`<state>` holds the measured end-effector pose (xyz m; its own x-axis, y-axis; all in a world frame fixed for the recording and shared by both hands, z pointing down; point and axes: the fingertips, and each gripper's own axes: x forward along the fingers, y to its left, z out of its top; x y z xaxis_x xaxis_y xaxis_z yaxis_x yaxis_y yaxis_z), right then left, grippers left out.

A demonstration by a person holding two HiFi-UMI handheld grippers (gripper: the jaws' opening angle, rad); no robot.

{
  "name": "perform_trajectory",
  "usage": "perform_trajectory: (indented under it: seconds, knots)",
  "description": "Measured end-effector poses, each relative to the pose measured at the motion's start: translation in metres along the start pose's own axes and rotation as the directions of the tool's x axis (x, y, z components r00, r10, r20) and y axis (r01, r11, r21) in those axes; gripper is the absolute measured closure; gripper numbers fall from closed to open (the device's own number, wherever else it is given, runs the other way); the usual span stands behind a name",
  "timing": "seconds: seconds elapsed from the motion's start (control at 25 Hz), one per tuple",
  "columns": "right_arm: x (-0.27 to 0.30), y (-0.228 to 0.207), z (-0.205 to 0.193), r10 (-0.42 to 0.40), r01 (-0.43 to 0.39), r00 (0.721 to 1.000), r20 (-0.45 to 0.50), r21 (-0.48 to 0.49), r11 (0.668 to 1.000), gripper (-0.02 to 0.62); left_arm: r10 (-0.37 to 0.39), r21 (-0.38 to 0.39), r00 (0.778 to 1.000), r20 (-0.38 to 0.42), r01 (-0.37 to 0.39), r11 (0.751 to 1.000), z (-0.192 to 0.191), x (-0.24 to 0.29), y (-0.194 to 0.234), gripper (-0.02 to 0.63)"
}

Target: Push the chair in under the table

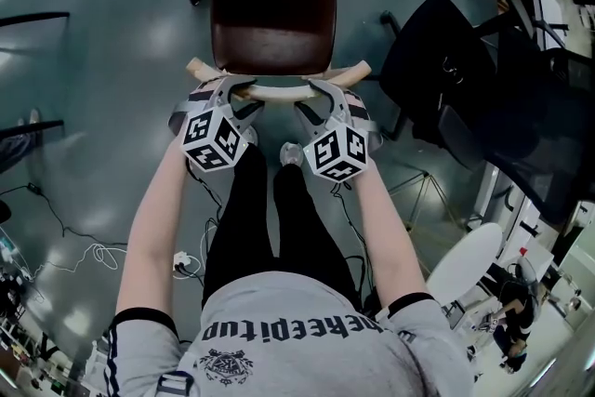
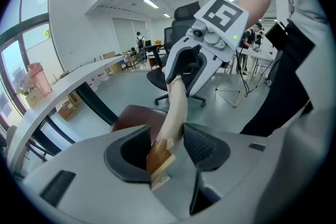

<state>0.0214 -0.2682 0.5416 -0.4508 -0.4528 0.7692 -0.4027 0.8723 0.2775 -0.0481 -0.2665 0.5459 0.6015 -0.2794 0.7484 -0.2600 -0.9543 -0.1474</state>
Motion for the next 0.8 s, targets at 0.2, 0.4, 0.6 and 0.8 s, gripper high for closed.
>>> perform_trajectory:
  seconds: [0.2, 0.4, 0.6, 0.8]
  knots:
    - [0.011, -0.007, 0.009, -0.005, 0.005, 1.000, -0.008, 0.022, 1.000, 0.382, -0.025, 0.009, 1.000, -0.007, 0.025, 1.000, -0.006, 0.000, 0.017, 0.402]
    - [0.017, -0.007, 0.017, -0.018, 0.018, 1.000, -0.013, 0.042, 0.999, 0.382, -0.054, 0.029, 0.998, -0.012, 0.054, 0.998, -0.012, -0.003, 0.025, 0.403]
    - [0.020, -0.008, 0.016, -0.025, 0.027, 0.999, -0.026, 0.051, 0.998, 0.382, -0.054, 0.044, 0.999, 0.001, 0.054, 0.998, -0.013, -0.002, 0.027, 0.405]
    - [0.018, -0.009, 0.015, -0.041, 0.044, 0.998, -0.037, 0.063, 0.997, 0.379, -0.044, 0.044, 0.999, 0.010, 0.044, 0.998, -0.012, -0.002, 0.026, 0.404]
